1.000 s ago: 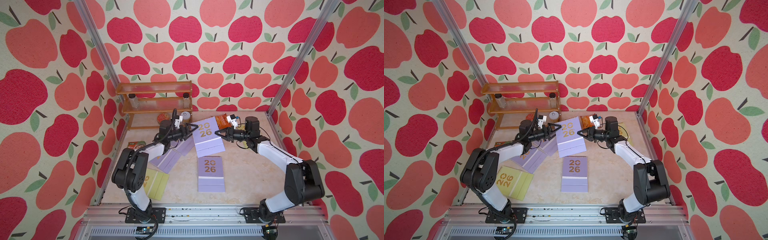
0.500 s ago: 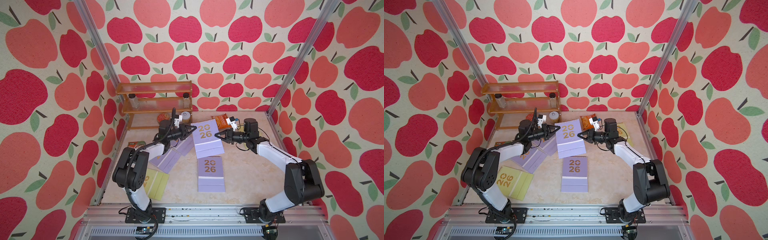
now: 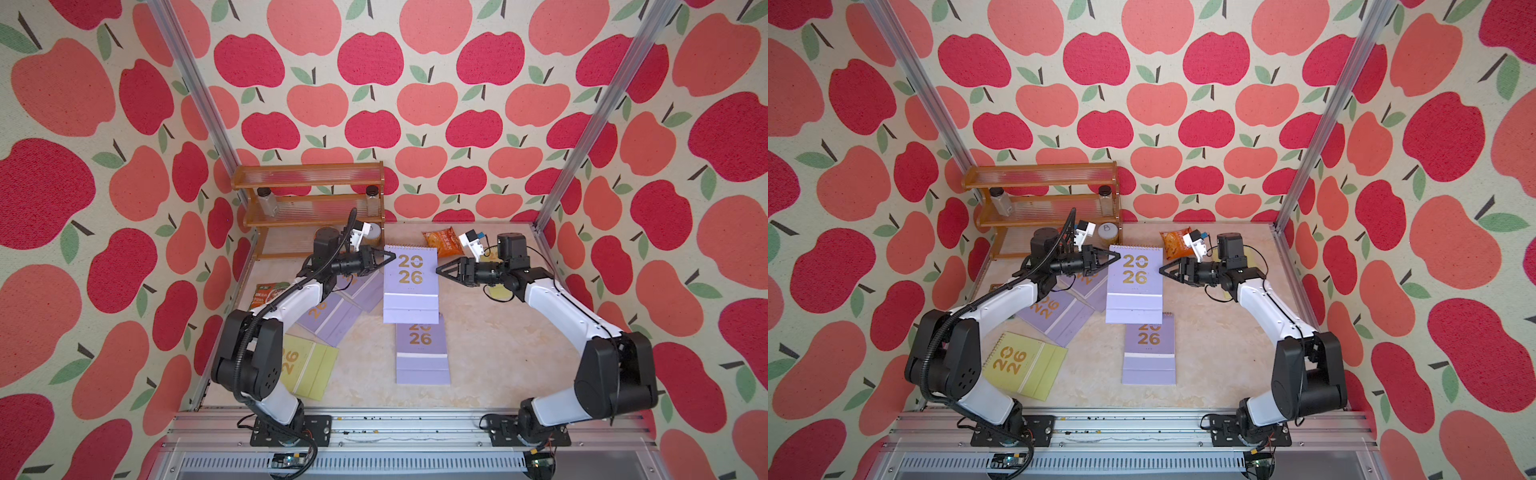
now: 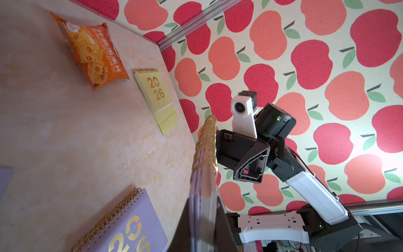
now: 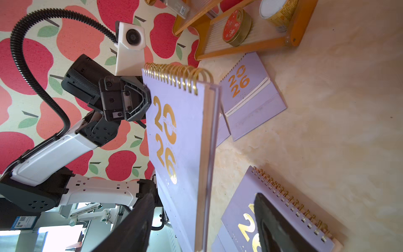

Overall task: Stack the calendars
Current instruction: Place the calendar at the calendar.

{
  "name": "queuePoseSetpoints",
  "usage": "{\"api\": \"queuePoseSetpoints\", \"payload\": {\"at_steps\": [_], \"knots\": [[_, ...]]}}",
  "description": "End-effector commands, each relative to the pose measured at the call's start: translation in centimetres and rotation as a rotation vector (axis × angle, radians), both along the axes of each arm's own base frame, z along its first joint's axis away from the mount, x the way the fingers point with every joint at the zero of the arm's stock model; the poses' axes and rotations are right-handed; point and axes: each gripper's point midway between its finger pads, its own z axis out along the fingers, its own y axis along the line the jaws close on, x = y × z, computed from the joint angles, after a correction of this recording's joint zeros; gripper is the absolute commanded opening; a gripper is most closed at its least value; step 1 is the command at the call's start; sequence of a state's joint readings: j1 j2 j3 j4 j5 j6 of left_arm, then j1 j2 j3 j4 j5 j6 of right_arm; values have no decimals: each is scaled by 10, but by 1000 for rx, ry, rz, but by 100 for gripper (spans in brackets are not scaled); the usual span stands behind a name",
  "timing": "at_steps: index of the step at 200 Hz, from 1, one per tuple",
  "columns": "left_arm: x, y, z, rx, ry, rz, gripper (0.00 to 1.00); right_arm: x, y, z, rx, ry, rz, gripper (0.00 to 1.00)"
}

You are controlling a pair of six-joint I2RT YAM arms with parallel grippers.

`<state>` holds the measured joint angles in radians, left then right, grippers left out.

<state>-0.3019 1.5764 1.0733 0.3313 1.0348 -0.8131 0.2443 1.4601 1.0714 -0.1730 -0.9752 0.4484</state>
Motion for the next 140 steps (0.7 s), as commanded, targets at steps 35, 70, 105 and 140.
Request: {"api": "queuePoseSetpoints", "payload": {"at_steps": [35,70,105,140], "knots": [[-17,1,24,-6,-102,-46,0,-28,5,18,180,-126,166,74],[-18,-2,22,-19,-98,-41,0,-38,20,17,191,-158,194,74],[-17,-5,20,-18,-97,-38,0,-38,35,13,220,-161,186,73],[-17,-5,18,-16,-91,-32,0,-34,44,11,268,-146,183,65]]}}
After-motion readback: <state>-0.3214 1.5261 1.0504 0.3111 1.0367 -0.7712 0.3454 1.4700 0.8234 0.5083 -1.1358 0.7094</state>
